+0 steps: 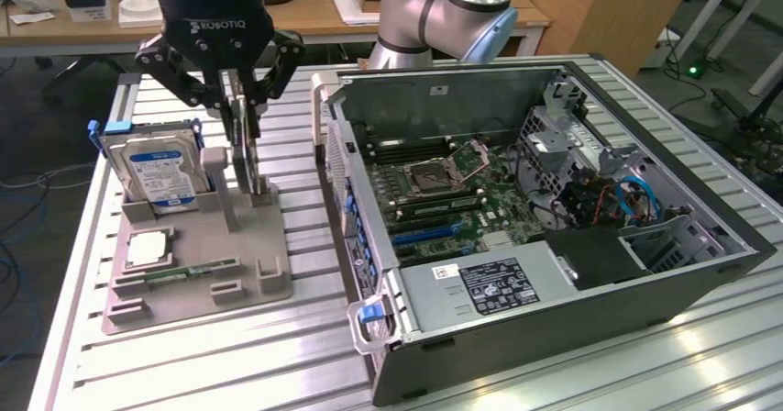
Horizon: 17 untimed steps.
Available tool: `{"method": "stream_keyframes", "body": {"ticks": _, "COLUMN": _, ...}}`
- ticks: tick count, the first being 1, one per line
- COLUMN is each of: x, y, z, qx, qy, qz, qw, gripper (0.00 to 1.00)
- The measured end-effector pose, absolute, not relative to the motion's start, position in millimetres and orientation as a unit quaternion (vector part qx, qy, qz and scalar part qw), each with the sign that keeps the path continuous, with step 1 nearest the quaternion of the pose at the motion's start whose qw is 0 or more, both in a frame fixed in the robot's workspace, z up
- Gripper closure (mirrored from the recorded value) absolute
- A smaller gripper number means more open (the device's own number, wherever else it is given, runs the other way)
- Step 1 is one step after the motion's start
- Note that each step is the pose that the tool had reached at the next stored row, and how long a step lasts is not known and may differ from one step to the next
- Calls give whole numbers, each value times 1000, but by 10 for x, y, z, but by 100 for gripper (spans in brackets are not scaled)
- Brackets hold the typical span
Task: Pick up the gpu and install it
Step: 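Pick up the gpu and move the gpu toward the slot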
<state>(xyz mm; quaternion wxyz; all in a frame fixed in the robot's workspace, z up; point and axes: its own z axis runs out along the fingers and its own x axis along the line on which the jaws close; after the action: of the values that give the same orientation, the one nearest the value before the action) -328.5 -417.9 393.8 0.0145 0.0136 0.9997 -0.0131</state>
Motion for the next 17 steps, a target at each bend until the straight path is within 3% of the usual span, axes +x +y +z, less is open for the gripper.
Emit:
{"method": "stream_keyframes", "body": {"ticks": 14, "x": -3285, "y": -4179, "z": 3938, "qx": 14, "qy": 1000, "qz": -13, "qw": 15, "gripper": 73}}
{"method": "stream_keyframes", "body": {"ticks": 17, "x": -3285, "y": -4179, "z": 3941, "qx": 13, "qy": 1000, "qz": -5, "qw": 14, "gripper": 73}}
